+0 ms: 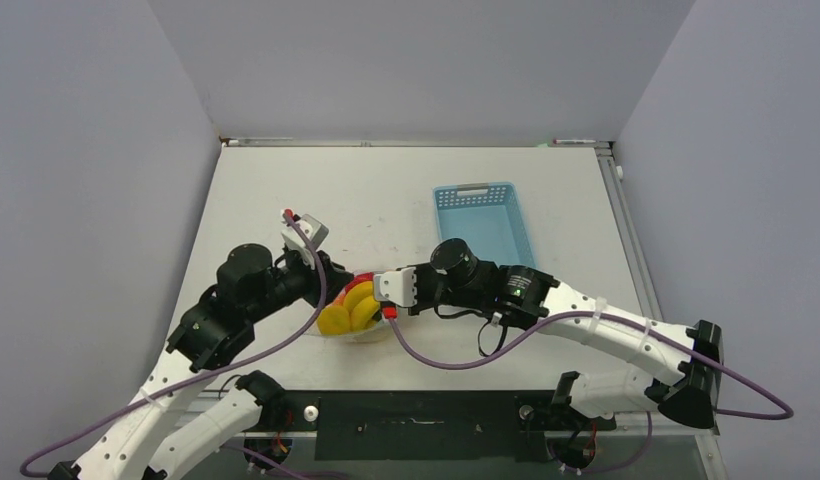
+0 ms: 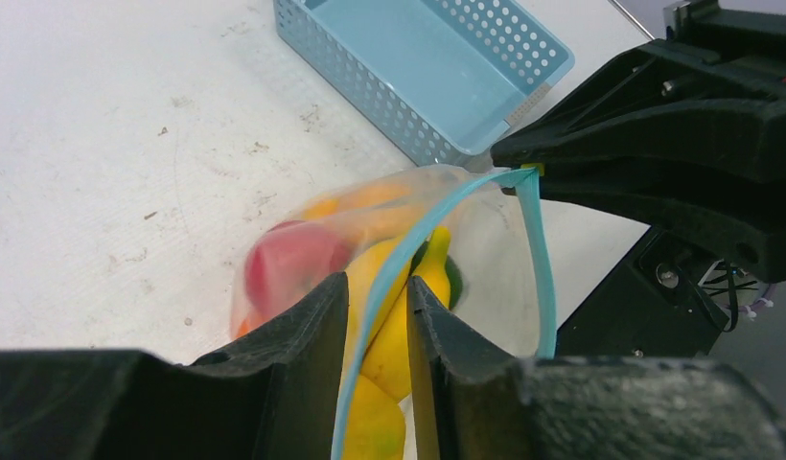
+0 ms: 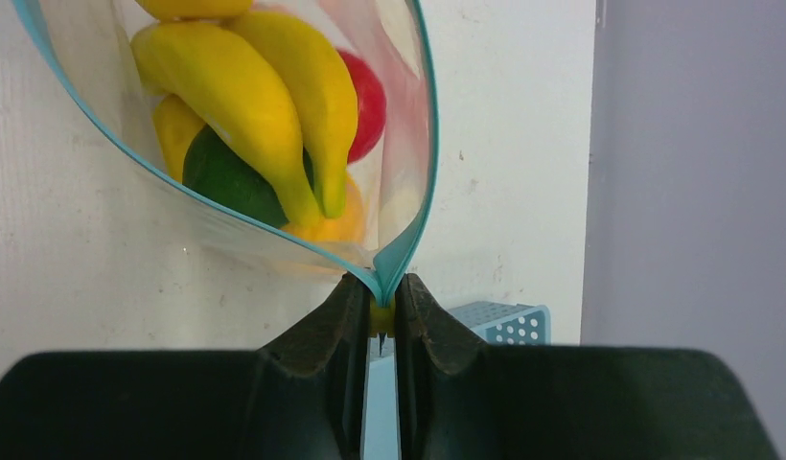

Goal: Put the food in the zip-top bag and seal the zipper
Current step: Adjust the zipper food storage bag at the center of the board.

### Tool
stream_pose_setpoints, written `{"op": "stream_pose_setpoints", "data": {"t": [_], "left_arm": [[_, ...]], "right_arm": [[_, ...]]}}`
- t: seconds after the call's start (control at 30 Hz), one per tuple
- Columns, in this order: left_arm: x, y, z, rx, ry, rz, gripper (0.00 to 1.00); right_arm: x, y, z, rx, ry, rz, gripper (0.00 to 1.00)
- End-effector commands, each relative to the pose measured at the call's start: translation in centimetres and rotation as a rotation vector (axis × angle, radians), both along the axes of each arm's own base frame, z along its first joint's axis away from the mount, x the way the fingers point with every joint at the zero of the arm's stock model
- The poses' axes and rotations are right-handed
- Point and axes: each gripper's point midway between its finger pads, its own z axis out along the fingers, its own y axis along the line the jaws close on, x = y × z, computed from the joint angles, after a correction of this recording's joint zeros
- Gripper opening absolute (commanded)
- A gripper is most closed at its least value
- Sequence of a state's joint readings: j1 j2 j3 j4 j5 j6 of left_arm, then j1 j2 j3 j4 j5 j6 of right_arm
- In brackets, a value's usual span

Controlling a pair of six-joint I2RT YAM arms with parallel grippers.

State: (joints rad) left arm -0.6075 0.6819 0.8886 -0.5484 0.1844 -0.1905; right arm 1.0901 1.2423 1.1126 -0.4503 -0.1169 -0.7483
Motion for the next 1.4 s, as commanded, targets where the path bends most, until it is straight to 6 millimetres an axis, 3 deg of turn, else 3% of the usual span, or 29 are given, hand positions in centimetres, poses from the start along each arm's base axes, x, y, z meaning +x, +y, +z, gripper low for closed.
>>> {"op": "stream_pose_setpoints", "data": {"t": [0.0,0.17,0.47,0.6,1.0,1.37], "left_arm": [[0.2,-0.1,2.3,-0.049,-0.091,0.002,0.28],[-0.6,-0.3,3.4,-0.095,-0.139,-0.038,0.40],[-3.3,-1.6,5.6,-0.194,-0.237,-0.193,0.80],[-4.1,-2.6,6.1,-0.221,-0.256,-0.274,0.92],[-6.3,-5.5,7.0,-0.256,-0.221,-0.506,0.97],[-7.3,-7.5,6.3,-0.216,-0.183,-0.633,0.97]], "right_arm": [[-0.9,0.5,5.3,0.141,0.004,0.004,0.05],[-1.6,0.6,5.8,0.147,0.060,0.008,0.05],[-3.1,1.1,6.9,0.164,0.142,0.041,0.05],[-3.9,1.4,7.0,0.169,0.180,0.056,0.05],[-6.0,2.0,7.7,0.142,0.285,0.078,0.05],[-6.9,1.6,7.2,0.040,0.382,0.007,0.05]]}}
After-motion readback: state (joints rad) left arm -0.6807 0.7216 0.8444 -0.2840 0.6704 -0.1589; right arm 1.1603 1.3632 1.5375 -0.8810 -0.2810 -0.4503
